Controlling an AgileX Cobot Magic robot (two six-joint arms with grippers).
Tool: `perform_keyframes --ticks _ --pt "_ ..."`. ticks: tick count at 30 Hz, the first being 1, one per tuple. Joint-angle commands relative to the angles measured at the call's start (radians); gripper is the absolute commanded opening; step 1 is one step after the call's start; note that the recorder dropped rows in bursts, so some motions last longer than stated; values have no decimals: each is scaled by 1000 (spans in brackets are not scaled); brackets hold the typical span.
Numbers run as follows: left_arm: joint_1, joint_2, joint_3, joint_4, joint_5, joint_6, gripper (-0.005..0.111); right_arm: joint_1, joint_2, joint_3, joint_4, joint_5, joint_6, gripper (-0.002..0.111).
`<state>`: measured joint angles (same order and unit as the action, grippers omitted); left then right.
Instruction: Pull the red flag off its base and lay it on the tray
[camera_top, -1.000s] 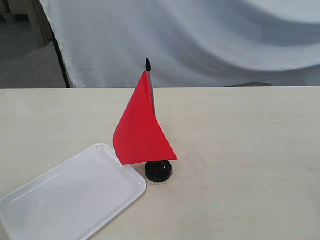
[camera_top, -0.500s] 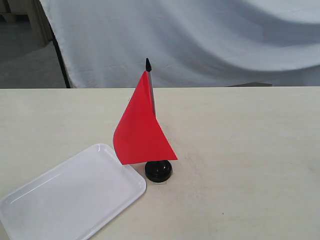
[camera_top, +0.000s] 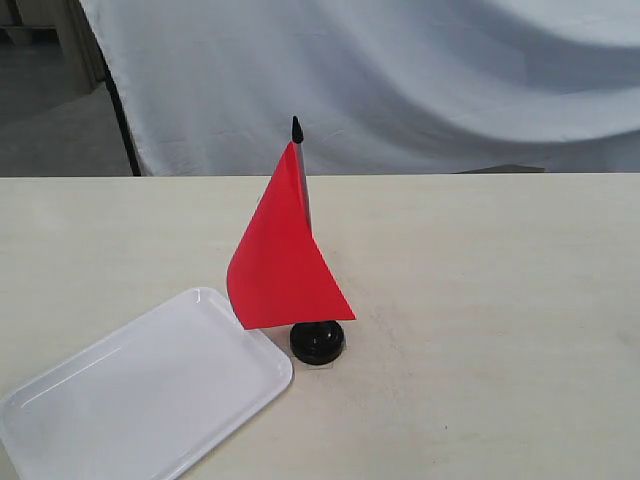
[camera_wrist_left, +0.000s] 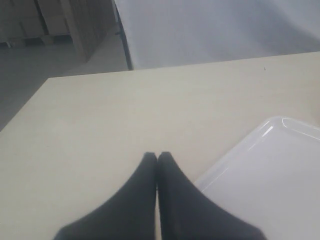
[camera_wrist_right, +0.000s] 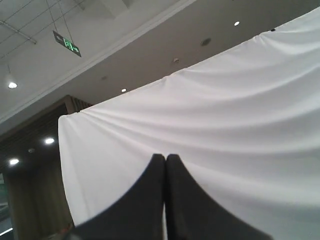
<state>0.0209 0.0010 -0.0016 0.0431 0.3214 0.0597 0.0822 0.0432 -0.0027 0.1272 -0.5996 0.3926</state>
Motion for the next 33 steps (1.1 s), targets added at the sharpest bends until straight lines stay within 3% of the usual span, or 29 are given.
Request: perform_keyframes --ticks 1,10,21,27,33 --pt "-8 -1 2 5 -3 -3 0 2 172 3 -105 -110 -7 -1" --pt "-8 -1 2 5 -3 -3 0 2 860 -47 -359 -572 -100 -1" --pt "-8 -1 2 5 -3 -3 0 2 1729 -496 -839 -621 -136 -1" --pt "-8 -1 2 5 -3 -3 0 2 1895 -604 -1021 -621 -101 -1" --pt "-8 -1 2 5 -3 -3 0 2 1893 -604 -1035 -621 -90 1"
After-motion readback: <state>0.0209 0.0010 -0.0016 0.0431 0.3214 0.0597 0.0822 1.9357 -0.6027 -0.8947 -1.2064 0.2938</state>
